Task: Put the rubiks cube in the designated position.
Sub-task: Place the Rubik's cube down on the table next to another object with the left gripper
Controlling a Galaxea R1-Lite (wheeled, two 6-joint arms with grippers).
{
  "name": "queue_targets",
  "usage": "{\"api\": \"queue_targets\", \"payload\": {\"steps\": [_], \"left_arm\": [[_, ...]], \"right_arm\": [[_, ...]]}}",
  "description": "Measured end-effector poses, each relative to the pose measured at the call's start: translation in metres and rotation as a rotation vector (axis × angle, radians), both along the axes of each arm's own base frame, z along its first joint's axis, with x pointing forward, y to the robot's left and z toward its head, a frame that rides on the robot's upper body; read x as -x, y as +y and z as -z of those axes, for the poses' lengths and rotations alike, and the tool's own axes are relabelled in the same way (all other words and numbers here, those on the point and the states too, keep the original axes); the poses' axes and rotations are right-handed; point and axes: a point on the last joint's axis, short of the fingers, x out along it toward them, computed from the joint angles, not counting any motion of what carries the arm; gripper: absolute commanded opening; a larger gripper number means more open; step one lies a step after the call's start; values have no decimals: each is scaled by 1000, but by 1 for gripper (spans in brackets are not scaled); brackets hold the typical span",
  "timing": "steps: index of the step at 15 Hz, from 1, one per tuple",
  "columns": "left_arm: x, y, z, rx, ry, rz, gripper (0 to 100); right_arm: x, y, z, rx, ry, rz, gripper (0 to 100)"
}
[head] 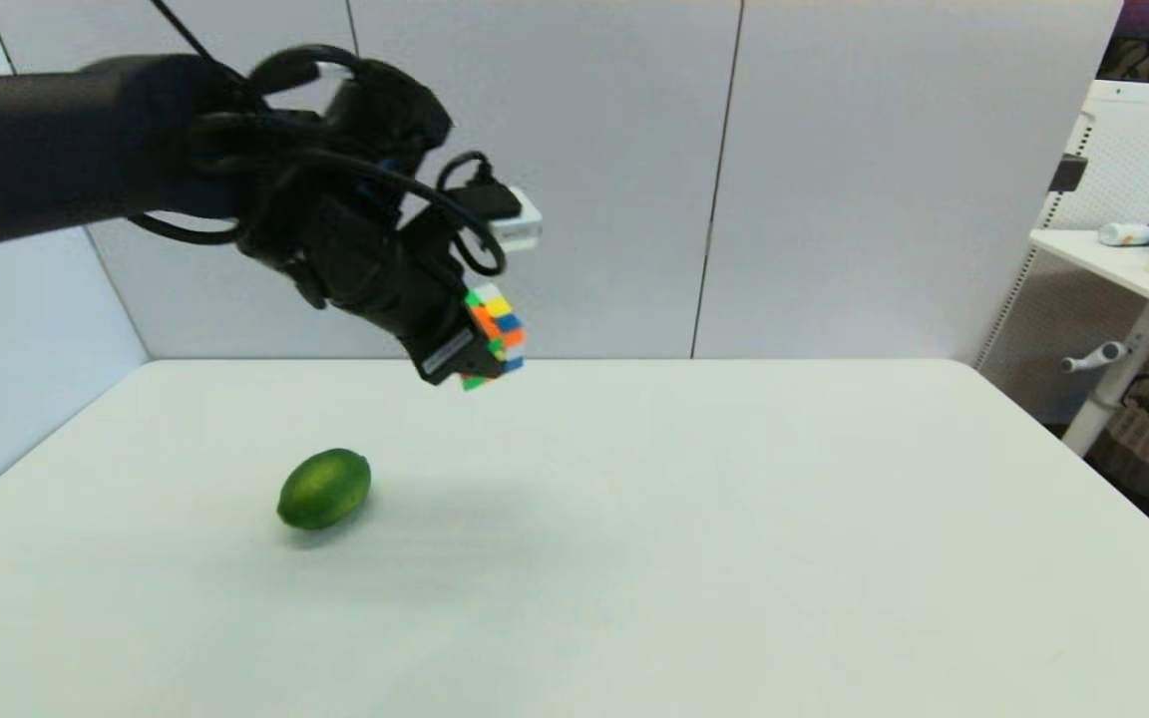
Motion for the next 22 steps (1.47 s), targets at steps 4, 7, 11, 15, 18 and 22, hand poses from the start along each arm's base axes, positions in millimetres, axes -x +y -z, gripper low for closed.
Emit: {"api": "queue_targets", "payload": {"steps": [4,7,11,15,18,22], "left_arm": [[-2,34,7,12,54,-59,0],[-1,41,31,-12,147,-48,0],[-3,40,61,-39,249,-4,0],[-11,34,84,-23,328,54,0],[-17,32,99,-50,361,85,0],[-22,29,111,-58,383,88,0]], "right_arm": [[0,0,0,0,0,0,100],[0,0,0,-2,0,-1,100],[0,0,0,-1,0,0,100],[0,0,0,-1,0,0,100],[0,0,0,0,0,0,100],[0,0,0,0,0,0,100]]}}
